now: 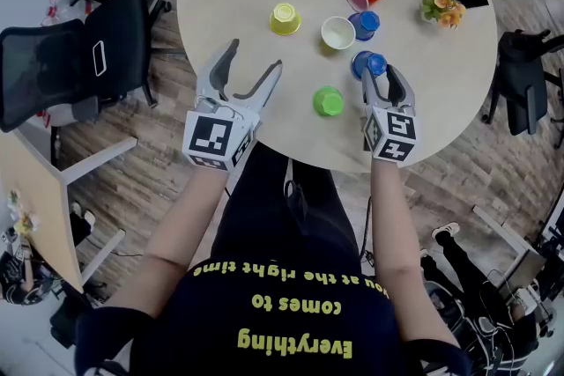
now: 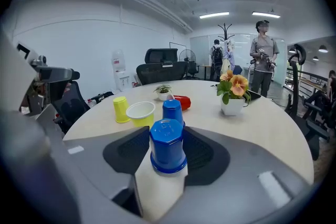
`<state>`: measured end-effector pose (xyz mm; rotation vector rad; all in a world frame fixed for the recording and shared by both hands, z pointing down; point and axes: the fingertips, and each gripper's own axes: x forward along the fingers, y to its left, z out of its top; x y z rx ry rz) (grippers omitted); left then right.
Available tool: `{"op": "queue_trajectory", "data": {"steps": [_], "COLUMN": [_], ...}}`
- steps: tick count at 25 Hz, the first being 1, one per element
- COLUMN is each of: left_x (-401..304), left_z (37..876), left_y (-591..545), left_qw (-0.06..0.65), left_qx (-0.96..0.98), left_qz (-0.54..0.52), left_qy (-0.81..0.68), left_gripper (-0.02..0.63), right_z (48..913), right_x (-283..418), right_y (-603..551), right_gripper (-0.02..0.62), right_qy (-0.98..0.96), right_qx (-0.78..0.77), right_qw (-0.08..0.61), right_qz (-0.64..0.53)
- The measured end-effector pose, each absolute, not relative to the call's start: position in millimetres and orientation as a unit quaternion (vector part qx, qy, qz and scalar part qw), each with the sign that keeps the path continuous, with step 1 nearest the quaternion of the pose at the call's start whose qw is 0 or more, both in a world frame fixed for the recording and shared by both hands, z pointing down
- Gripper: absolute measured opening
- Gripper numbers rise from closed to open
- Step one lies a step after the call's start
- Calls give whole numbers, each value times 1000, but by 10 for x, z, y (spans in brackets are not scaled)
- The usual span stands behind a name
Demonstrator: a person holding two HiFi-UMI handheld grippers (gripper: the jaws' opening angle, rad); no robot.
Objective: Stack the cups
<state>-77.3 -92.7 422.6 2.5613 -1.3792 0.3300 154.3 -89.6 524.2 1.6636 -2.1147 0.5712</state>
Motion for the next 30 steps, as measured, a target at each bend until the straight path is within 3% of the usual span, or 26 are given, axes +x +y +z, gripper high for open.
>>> {"op": "queue_trajectory", "data": {"steps": [30], "left_x": [-617], "left_z": [4121], "left_y": [-741], "left_qw": [98], "left_qx": [880], "left_qz": [105], "left_qy": [-453], "left_gripper": [333], "right_z": [5315], "right_x": [1357], "right_y": [80], "right_gripper": [210], "right_qy": [-769], "right_qx": [558], "right_qw": [235], "right_qz": [202]}}
